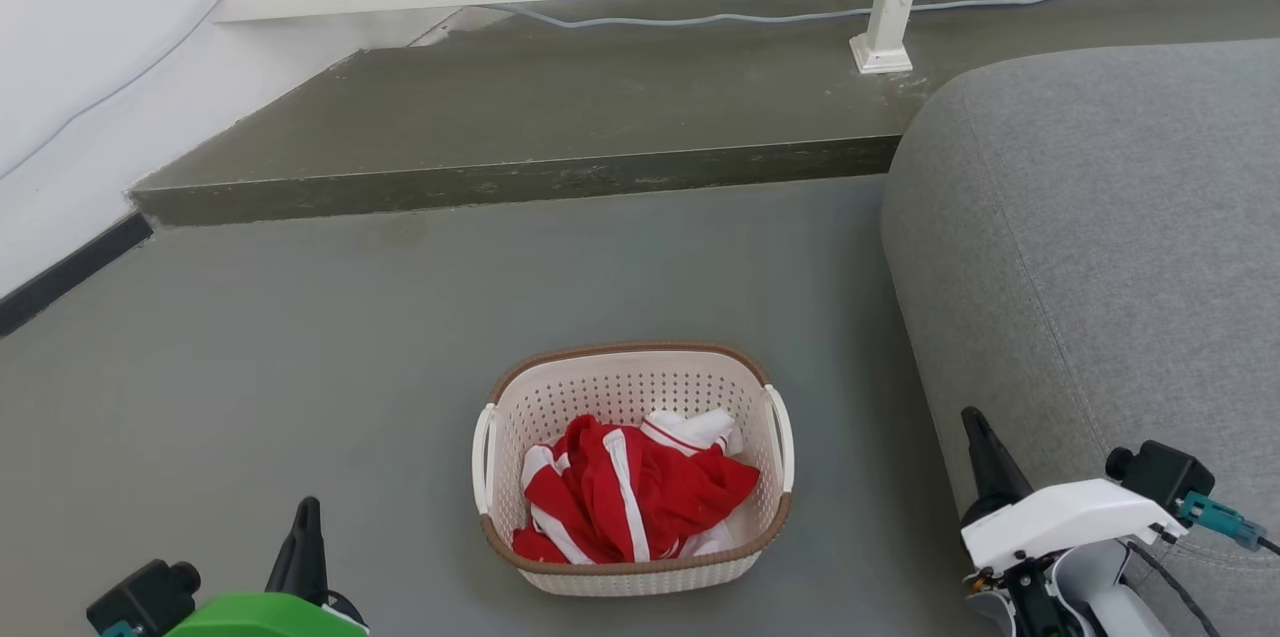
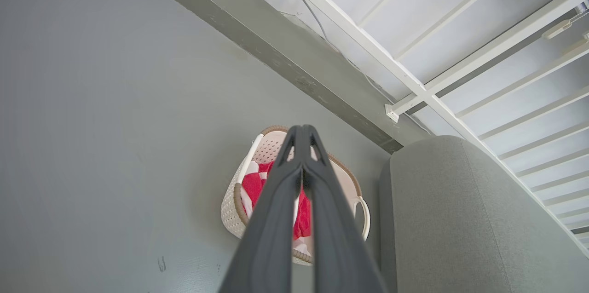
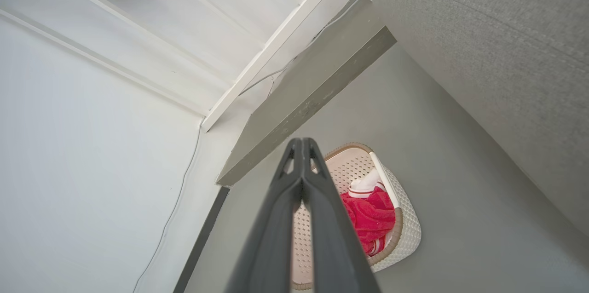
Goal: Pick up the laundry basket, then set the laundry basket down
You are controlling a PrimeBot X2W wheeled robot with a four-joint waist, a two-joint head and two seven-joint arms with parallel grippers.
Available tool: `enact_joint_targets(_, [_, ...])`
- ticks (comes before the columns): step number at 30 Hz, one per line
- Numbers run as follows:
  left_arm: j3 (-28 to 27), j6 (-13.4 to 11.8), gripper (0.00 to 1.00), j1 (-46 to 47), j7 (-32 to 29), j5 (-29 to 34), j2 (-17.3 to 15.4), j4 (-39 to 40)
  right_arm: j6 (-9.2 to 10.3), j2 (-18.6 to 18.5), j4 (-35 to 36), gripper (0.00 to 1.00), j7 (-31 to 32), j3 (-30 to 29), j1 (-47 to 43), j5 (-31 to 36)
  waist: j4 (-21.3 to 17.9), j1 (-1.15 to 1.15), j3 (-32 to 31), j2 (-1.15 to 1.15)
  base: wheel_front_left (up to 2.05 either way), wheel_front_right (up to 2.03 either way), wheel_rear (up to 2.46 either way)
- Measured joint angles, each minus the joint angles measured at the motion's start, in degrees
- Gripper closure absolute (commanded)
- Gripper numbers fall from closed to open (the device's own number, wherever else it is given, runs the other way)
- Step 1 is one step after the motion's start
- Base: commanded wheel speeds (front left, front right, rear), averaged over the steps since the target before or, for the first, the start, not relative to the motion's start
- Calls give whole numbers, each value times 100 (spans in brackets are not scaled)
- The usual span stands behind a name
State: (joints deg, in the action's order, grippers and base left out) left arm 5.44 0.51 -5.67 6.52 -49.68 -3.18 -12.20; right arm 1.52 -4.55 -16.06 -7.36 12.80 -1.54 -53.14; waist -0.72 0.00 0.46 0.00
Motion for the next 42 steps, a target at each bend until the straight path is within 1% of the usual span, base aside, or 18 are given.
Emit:
enact_joint_targets(3, [-33,10,100,57,-51,-188,0,-8,-15,0,2,100,40,-81,22,-178,3,0,-1,0,0,0,0])
enact_joint_targets(8, [-109,56,100,130,-125,-500,0,-27,-97,-2,4,100,119,-198,50,-483,9,0,-3,0,0,0,0])
enact_joint_targets(11, [-145,83,100,136,-203,-713,-1,-40,-104,-3,5,100,146,-275,84,-688,12,0,-4,0,0,0,0])
enact_joint_targets(13, [-162,108,100,151,-230,-818,-1,-48,-155,-4,9,100,197,-324,109,-795,14,0,-5,0,0,0,0])
enact_joint_targets(25, [-309,250,100,328,-411,-1603,-1,-123,-291,-4,19,100,391,-611,140,-1539,27,0,-11,0,0,0,0])
enact_joint_targets(28, [-331,253,100,341,-458,-1752,-1,-133,-305,-5,19,100,408,-665,147,-1682,29,0,-12,0,0,0,0])
enact_joint_targets(34, [-387,308,100,402,-568,-2135,-1,-183,-398,-5,21,100,516,-808,229,-2056,36,0,-14,0,0,0,0])
enact_joint_targets(42, [-501,402,100,505,-701,-2617,0,-216,-456,-5,24,100,642,-1003,251,-2528,45,0,-18,0,0,0,0])
